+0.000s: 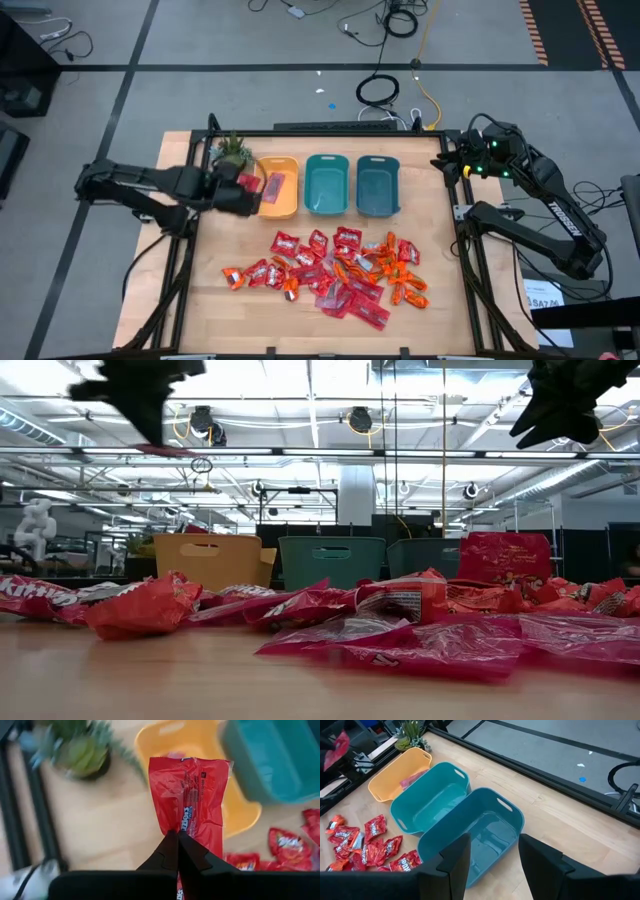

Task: Sort candy
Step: Put the red candy into the top left yellow bin, then put the orange candy into the top right blue bin

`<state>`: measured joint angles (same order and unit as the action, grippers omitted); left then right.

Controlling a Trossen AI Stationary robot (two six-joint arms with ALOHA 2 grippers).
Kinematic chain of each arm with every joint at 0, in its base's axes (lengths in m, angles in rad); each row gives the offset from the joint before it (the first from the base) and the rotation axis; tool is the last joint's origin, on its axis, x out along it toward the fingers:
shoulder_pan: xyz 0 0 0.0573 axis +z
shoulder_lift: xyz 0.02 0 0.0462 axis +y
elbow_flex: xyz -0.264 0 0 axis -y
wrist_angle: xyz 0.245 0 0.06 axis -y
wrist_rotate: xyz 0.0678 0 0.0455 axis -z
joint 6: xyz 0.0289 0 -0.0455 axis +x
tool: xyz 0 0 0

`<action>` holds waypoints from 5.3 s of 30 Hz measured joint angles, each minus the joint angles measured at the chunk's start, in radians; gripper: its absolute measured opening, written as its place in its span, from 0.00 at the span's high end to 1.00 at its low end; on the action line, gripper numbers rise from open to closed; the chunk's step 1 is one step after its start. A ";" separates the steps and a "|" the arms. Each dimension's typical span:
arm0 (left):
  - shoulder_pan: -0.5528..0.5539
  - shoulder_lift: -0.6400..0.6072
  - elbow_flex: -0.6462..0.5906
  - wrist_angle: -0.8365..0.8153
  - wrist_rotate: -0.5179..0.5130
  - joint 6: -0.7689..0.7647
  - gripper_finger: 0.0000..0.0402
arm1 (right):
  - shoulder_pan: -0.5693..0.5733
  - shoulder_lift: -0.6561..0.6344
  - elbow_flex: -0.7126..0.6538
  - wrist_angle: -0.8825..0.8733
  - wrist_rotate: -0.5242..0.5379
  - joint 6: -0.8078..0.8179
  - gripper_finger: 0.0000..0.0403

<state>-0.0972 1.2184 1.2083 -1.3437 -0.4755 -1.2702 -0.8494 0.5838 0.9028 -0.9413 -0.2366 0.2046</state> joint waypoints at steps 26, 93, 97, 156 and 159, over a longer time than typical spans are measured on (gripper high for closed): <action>0.486 0.119 0.001 0.354 0.143 0.638 0.63 | 0.000 0.000 0.000 -0.030 0.000 0.015 0.60; -0.051 -0.375 -0.459 0.656 0.265 0.884 0.58 | 0.433 0.119 0.001 -0.088 0.092 0.361 0.47; -0.066 -0.412 -0.503 0.655 0.266 0.883 0.58 | 0.554 0.224 0.001 -0.074 0.153 0.444 0.50; -0.100 -0.567 -0.664 0.804 0.398 1.016 0.58 | 1.472 1.121 0.002 0.214 0.479 1.690 0.80; -0.100 -0.567 -0.664 0.803 0.398 1.016 0.58 | 1.470 1.099 0.002 0.208 0.464 1.664 0.95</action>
<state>-0.1970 0.6514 0.5442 -0.5403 -0.0774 -0.2543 0.6210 1.6828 0.9048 -0.7337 0.2270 1.8689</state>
